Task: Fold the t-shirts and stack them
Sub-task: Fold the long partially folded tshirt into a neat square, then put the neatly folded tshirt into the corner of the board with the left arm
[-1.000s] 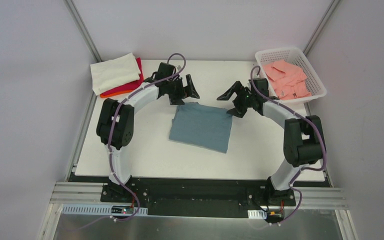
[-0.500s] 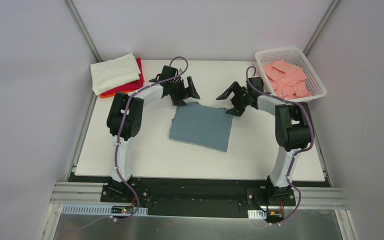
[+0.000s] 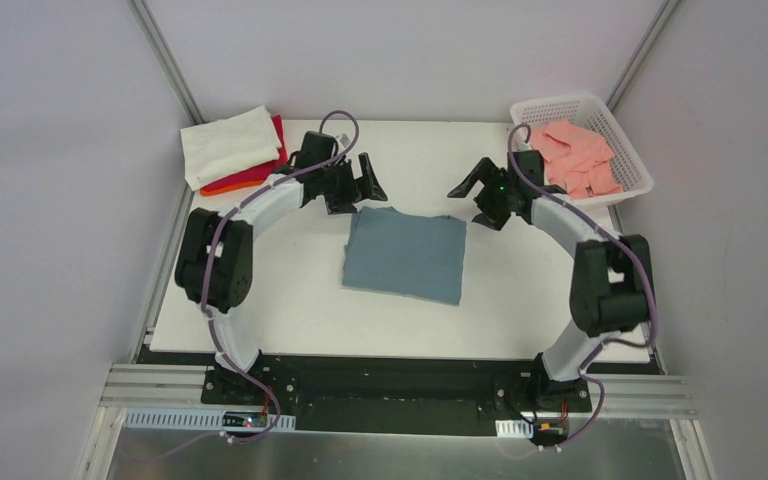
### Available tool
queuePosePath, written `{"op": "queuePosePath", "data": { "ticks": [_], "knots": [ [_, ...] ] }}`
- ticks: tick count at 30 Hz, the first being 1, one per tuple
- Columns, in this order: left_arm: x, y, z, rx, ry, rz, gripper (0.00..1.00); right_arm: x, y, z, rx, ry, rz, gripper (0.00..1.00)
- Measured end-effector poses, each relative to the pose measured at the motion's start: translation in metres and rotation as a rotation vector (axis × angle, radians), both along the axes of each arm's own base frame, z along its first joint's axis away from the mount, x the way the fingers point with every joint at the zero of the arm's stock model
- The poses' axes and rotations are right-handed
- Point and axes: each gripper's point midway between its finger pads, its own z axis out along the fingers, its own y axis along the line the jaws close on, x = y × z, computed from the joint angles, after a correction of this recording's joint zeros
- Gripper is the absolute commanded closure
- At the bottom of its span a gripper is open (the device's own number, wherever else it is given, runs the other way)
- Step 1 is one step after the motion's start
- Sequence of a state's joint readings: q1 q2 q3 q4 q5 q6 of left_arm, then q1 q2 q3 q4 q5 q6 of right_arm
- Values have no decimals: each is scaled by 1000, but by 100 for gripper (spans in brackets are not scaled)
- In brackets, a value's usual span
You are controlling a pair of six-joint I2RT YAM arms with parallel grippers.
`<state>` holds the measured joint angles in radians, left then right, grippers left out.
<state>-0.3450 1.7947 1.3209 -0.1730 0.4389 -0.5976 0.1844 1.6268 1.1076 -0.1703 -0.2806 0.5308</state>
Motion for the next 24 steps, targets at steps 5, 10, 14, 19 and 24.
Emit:
{"op": "queuePosePath", "data": {
  "ticks": [5, 10, 14, 19, 24],
  "knots": [
    [-29, 19, 36, 9, -97, 30, 1, -41, -27, 35, -68, -123, -64, 0],
    [-41, 30, 11, 69, -41, 41, 1, -93, -46, 19, -112, -96, -96, 0],
    [-46, 32, -30, 127, 60, 27, 1, -118, -52, 19, -117, -96, -103, 0],
    [-51, 35, -84, 204, 186, 9, 16, -134, -54, 35, -103, -152, -106, 0],
    [-38, 23, -92, 200, 197, -8, 31, -143, -57, 38, -108, -161, -110, 0]
  ]
}}
